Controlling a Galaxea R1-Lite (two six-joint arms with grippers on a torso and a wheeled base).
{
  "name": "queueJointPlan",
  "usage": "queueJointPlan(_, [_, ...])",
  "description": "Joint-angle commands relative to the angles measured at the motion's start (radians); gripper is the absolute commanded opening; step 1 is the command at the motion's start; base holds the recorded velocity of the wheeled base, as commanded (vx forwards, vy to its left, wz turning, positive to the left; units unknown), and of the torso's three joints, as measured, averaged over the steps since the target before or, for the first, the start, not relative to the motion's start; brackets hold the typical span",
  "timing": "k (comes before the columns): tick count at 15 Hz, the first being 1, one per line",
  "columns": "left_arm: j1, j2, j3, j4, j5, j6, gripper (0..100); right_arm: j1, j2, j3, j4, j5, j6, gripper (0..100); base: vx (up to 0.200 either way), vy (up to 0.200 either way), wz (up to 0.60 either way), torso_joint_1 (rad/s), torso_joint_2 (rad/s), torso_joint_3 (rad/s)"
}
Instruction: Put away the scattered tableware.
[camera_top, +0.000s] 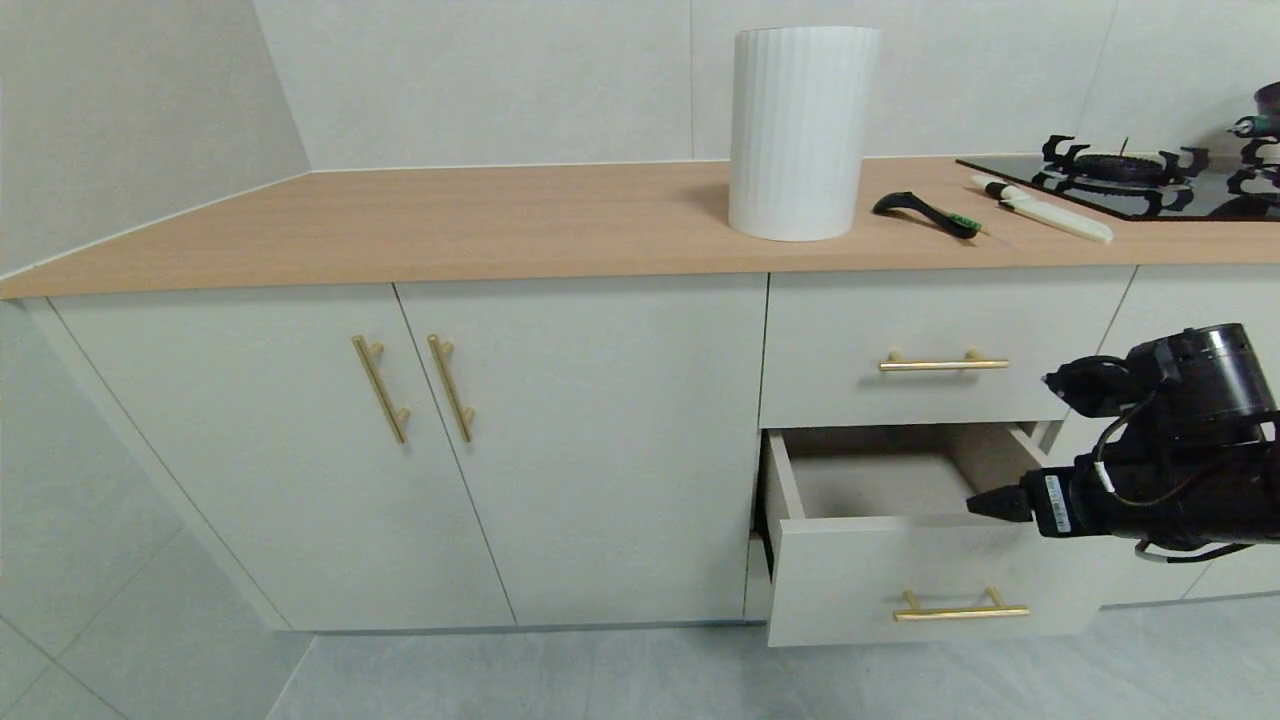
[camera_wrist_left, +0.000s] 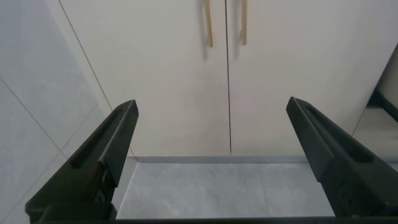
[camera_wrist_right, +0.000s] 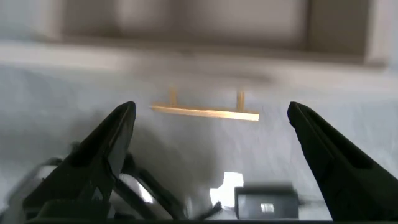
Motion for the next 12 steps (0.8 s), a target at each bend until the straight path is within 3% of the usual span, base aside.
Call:
queueJointPlan(1, [0.0,0.0,0.0,0.0,0.0,0.0,100,0.007,-0.026,-0.008,-0.021,0.001,0.004,100,0.0,0.0,0.0,0.0,0.0,0.0])
queueJointPlan(8, [0.0,0.0,0.0,0.0,0.0,0.0,100,0.022,0.247,0.001,-0.293,-0.022,0.013,100,0.0,0.0,0.0,0.0,0.0,0.0])
queueJointPlan(12, [0.0,0.0,0.0,0.0,0.0,0.0,100,0.056,0.316,0.002,-0.357,-0.094,0.018,100,0.0,0.0,0.0,0.0,0.0,0.0])
